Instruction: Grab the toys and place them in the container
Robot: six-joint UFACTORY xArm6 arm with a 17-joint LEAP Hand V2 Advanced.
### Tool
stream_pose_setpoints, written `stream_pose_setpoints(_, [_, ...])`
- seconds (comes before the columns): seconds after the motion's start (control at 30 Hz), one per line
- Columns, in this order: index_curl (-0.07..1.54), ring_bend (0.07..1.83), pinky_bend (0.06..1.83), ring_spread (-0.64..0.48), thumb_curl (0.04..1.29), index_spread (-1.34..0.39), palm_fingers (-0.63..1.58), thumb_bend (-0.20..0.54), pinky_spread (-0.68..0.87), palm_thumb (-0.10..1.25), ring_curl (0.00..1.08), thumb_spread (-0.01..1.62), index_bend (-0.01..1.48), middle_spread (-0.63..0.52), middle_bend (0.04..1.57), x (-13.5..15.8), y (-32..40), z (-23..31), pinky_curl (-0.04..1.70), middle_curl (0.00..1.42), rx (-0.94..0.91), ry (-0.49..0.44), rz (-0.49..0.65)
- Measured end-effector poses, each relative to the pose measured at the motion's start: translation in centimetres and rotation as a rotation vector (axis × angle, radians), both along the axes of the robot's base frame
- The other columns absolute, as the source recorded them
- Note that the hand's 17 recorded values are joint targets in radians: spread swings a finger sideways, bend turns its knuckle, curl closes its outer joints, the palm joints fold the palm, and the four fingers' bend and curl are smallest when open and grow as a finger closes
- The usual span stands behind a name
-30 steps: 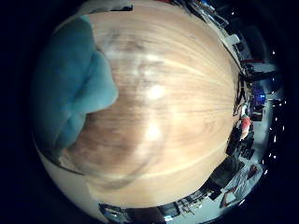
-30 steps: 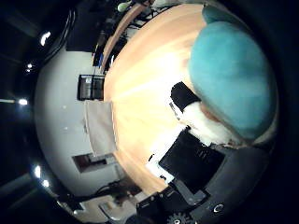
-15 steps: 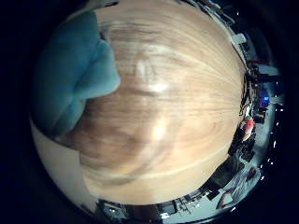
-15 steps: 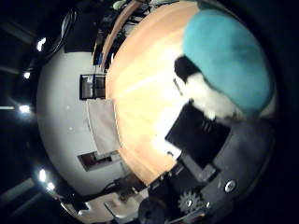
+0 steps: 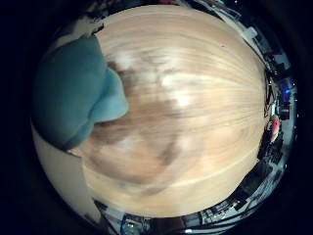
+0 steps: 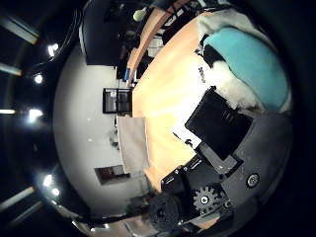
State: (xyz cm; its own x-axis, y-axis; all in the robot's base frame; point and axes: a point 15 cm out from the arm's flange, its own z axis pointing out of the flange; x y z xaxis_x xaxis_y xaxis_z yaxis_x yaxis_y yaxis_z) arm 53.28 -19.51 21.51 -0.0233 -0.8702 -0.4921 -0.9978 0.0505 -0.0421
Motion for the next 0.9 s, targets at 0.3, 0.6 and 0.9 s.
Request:
stream_pose_setpoints(0.3, [0.93, 1.54, 1.49, -0.22, 0.83, -0.29, 1.13, 0.029, -0.23, 0.98, 0.63, 1.02, 1.24, -0.22, 1.38, -1.0, 1.6, 6.8, 0.48, 0.86, -0.016, -0.066, 0.044])
stream_pose_setpoints(0.6, [0.93, 1.53, 1.47, -0.21, 0.91, -0.25, 1.11, 0.01, -0.22, 0.97, 0.67, 1.03, 1.26, -0.19, 1.39, -2.5, 8.9, 18.3, 0.52, 0.88, 0.001, -0.229, 0.177])
stream_pose_setpoints(0.9, [0.93, 1.51, 1.46, -0.21, 0.97, -0.23, 1.11, -0.004, -0.22, 0.97, 0.71, 1.04, 1.27, -0.19, 1.39, -7.4, 21.0, 26.1, 0.55, 0.9, -0.025, -0.351, 0.394])
